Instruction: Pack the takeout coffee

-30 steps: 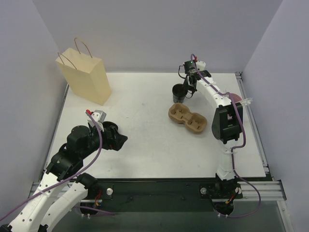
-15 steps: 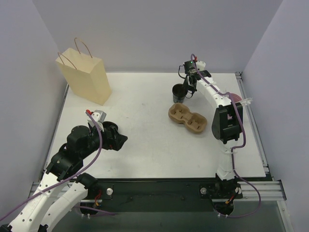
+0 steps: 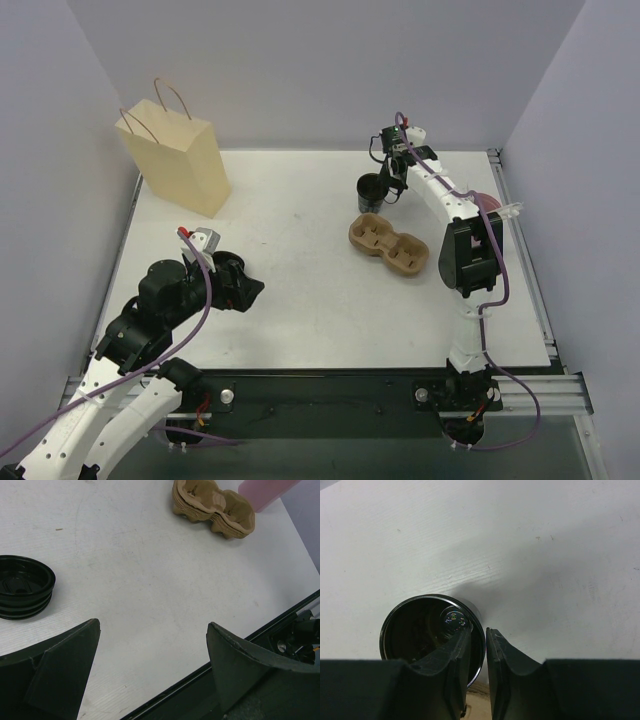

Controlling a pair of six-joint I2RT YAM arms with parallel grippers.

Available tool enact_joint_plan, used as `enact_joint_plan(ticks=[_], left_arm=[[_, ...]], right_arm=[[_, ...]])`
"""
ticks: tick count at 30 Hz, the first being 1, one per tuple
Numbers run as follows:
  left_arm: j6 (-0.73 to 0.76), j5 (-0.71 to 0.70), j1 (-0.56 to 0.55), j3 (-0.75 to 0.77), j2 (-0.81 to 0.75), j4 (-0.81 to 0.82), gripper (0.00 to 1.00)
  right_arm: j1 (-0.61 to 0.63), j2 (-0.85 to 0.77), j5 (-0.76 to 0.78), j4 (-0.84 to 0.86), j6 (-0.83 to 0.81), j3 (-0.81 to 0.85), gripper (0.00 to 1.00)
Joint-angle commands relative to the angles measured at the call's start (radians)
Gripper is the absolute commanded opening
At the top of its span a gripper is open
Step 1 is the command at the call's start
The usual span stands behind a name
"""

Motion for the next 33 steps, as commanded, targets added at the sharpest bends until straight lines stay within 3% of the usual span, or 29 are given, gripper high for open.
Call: enact_joint_plan(ticks=[1, 10, 20, 29, 33], left_arm=[[-0.009, 0.001, -0.004, 0.001, -0.005, 0.046, 0.97], [-0.009, 0.000, -0.004, 0.001, -0.006, 0.046, 0.97], [-0.009, 0.000, -0.004, 0.001, -0.006, 0.046, 0.97], [-0.009, 0.000, -0.004, 0.001, -0.006, 0.046, 0.97], [-0.009, 0.001, -0.004, 0.001, -0.005, 0.047, 0.97]], right_arm=[[-0.006, -0.016, 0.006, -0.033, 0.013, -0.016, 0.21], [-0.005, -0.015, 0.008, -0.036, 0.012, -0.013, 0.20], [-0.006, -0.006, -0.012, -0.033, 0.004, -0.002, 0.09], [-0.008, -0.006, -0.029, -0.032, 0.012, 0.000, 0.14], [-0.008, -0.009, -0.047, -0.029, 0.010, 0.006, 0.06]])
